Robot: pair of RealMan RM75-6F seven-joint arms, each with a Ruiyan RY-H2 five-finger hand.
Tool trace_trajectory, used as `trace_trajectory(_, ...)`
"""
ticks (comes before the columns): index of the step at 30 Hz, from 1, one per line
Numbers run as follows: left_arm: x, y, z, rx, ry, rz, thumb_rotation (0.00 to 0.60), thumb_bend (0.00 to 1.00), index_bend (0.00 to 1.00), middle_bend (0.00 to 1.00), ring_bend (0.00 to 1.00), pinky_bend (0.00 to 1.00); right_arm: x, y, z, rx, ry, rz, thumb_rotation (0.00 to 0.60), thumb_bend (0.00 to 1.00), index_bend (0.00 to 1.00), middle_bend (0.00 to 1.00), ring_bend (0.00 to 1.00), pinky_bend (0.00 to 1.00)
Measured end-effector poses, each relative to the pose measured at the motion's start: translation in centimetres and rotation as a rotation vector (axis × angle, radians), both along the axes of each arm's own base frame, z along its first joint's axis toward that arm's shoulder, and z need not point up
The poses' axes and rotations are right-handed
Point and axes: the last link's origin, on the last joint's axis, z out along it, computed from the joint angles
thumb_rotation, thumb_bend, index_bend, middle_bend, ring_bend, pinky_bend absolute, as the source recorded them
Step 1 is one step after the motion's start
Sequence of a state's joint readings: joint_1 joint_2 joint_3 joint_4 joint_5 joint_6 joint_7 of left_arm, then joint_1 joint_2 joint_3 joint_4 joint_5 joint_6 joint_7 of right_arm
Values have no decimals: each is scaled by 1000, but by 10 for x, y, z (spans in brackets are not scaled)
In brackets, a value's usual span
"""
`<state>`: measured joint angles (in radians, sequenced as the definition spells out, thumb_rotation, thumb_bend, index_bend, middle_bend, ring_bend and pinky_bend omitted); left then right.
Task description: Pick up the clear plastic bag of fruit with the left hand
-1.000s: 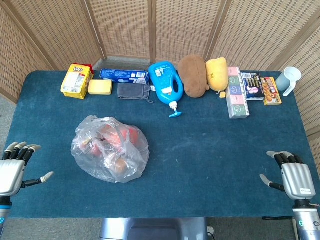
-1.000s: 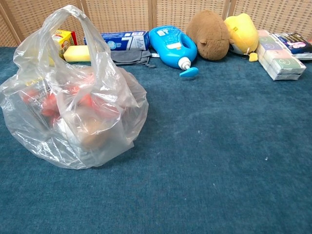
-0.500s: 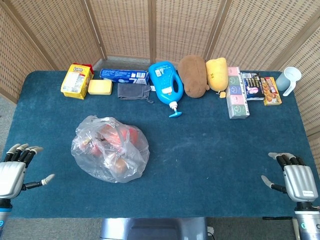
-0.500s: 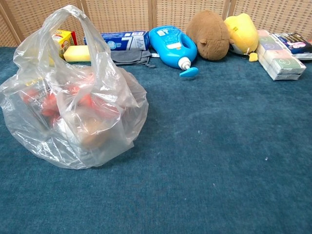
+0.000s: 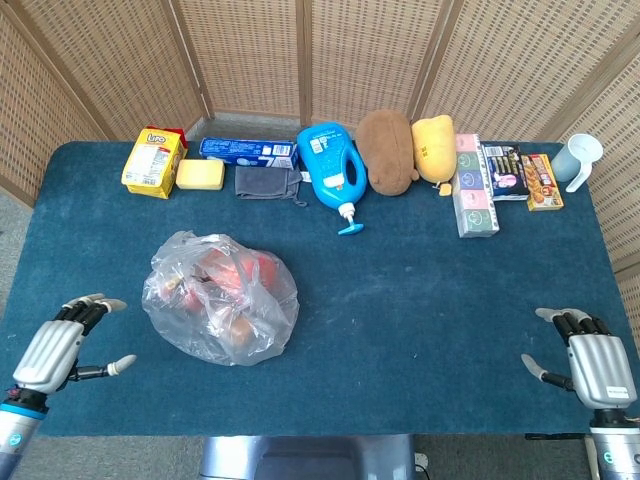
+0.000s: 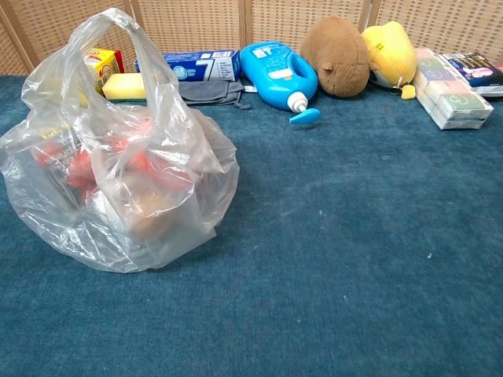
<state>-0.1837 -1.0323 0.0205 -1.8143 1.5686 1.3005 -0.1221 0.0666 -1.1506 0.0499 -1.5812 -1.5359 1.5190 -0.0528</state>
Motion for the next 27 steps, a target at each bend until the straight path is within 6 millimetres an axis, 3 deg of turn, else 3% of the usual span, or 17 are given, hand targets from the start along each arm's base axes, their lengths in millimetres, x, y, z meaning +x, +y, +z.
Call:
trace_trajectory(18, 55, 16, -12, -319, -586, 89, 61, 86, 223, 246, 155, 220, -8, -1, 1, -2, -15, -1, 432, 261, 286, 366, 285, 275)
trace_trajectory(27, 76, 34, -16, -449, -887, 182, 64, 86, 222, 247, 155, 230, -15, 0, 4, -17, -24, -14, 433, 261, 286, 367, 285, 270)
